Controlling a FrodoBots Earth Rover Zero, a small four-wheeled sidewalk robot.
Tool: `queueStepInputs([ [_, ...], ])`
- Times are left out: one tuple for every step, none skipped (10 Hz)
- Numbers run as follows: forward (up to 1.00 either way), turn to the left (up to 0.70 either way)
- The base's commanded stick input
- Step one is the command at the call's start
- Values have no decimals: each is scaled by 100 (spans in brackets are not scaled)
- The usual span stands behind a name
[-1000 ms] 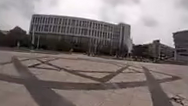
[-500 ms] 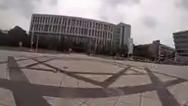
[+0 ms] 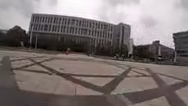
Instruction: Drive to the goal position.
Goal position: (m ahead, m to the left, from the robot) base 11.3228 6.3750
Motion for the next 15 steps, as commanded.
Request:
queueStepInputs([
  [60,0],
  [60,0],
  [60,0],
  [60,0],
  [60,0],
  [60,0],
  [60,0],
  [60,0],
  [60,0],
  [60,0],
  [60,0],
  [60,0],
  [60,0],
  [60,0],
  [60,0],
])
